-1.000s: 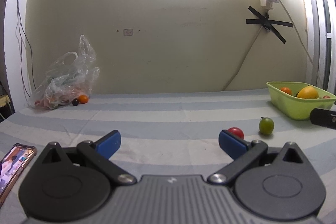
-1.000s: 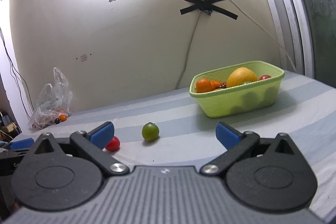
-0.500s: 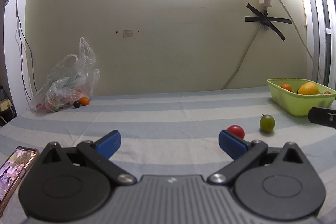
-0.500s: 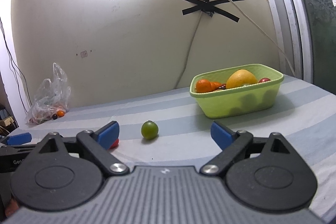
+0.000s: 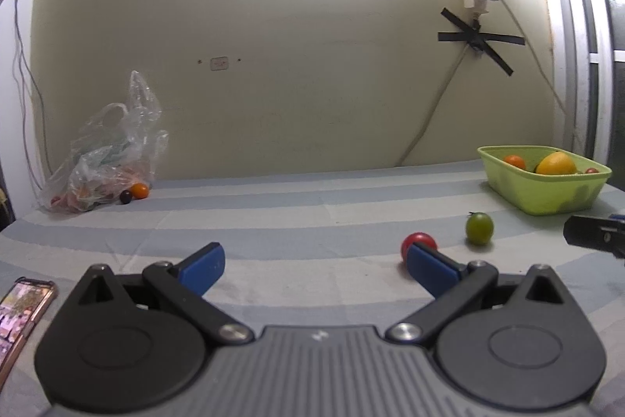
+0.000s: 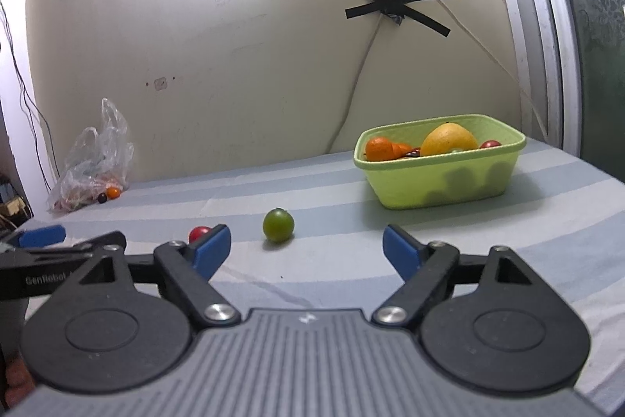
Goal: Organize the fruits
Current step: 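Move the left gripper toward the red tomato while the right gripper approaches the green tomato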
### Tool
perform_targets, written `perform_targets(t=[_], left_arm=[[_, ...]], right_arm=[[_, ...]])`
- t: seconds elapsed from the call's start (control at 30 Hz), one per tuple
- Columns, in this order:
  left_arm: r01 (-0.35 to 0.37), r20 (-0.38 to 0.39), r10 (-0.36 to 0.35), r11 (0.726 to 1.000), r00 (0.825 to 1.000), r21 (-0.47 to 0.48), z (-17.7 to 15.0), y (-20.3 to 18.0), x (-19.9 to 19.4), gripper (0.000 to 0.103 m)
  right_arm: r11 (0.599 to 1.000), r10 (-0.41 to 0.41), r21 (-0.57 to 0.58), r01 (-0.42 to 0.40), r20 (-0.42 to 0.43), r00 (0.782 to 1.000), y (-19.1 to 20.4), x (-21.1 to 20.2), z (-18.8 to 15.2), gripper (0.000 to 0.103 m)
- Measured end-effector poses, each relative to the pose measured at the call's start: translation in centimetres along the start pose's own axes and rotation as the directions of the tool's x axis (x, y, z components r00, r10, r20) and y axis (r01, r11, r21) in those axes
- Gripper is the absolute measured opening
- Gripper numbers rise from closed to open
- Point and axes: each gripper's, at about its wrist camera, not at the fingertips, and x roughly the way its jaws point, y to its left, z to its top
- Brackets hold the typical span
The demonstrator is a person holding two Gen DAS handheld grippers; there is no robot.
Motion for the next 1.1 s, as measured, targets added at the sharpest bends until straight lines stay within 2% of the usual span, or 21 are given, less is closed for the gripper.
perform_targets(t=[0.13,0.2,0.37,0.5,0.6,0.8,0.97,1.1], left_arm=[[0.025,-0.004,-0.025,1.000,1.000,0.006,0.0,-0.1,0.1,0.103],[0.033,-0.006,-0.033,0.999,0.999,0.010,0.0,-0.2,0.0,0.102],[0.067,-0.028,-0.066,0.998,0.997,0.019,0.0,-0.3,0.3,0.098],[0.125,-0.058,-0.124,0.992,0.991,0.005,0.2,0.1,0.7,0.092],[0.148,-0.055,-0.147,0.989,0.988,0.025,0.7,-0.1,0.7,0.092],[0.162,-0.022,-0.162,0.987,0.987,0.006,2.2,0.6,0.5,0.092],[0.142,-0.044,-0.141,0.990,0.989,0.010,2.8,1.2,1.3,0.092],[0.165,-0.073,-0.167,0.986,0.983,-0.028,3.2,2.0,1.8,0.091]], right_arm=[[1.000,-0.023,-0.002,0.023,0.000,1.000,-0.4,0.0,0.2,0.084],[1.000,-0.025,0.002,0.025,-0.005,1.000,-0.6,0.2,0.5,0.077],[0.999,-0.016,-0.040,0.017,0.019,1.000,-0.3,0.4,1.1,0.072],[0.997,0.000,-0.075,0.000,0.002,1.000,-0.4,0.9,1.4,0.057],[0.996,0.015,-0.085,-0.015,-0.007,1.000,-0.4,1.3,1.9,0.051],[0.996,0.007,-0.084,-0.006,0.018,1.000,-0.7,1.2,2.8,0.051],[0.997,-0.029,-0.064,0.031,0.040,0.999,-1.5,0.7,3.6,0.051],[0.997,-0.052,-0.057,0.055,0.040,0.998,-2.4,0.7,4.2,0.051]])
